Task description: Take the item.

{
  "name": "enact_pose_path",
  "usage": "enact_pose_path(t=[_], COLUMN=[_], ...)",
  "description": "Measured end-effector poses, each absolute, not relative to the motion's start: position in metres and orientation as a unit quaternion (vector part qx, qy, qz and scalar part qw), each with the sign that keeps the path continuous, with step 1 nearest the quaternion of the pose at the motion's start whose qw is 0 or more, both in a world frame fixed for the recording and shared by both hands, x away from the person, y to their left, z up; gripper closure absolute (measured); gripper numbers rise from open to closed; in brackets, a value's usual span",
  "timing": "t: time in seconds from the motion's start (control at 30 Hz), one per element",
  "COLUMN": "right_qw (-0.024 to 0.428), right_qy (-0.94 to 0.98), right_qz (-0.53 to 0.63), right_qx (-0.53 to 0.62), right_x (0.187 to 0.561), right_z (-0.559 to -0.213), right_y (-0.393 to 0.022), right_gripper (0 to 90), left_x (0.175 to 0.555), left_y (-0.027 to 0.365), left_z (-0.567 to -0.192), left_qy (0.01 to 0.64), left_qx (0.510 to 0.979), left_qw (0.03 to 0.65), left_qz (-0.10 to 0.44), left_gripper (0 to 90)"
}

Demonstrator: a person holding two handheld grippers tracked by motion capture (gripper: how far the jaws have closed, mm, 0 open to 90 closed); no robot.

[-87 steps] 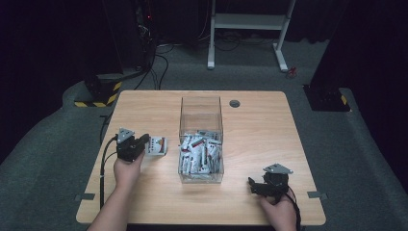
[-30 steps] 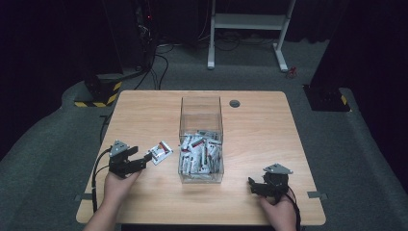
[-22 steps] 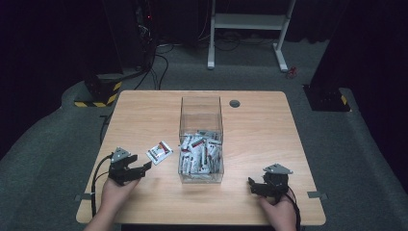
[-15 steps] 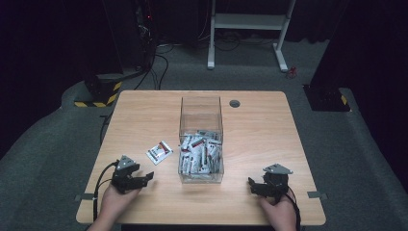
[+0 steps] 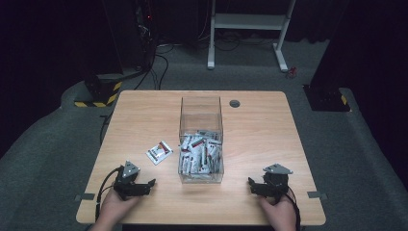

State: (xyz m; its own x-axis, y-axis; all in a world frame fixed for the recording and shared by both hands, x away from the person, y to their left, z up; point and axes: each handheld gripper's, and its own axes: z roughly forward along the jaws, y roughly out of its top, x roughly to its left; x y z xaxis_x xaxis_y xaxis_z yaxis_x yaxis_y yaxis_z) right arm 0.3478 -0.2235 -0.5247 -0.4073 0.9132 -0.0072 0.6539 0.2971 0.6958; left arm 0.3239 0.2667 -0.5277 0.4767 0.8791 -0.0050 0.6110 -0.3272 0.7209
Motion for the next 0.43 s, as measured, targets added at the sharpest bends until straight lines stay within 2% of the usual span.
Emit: enact_pose_path(t=[0.43], right_qw=[0.208], right_qy=[0.778], right_qz=[0.313], right_qx=[0.504], right_x=[0.3478], right_z=[-0.5247], right_y=[-0.2233], right_gripper=[8.8], left_x=[0.3251], left_y=[0.2661], left_z=[-0.5275], left_qy=[0.471], left_qx=[0.791], left_qw=[0.336], left_qz=[0.200], left_gripper=[14.0])
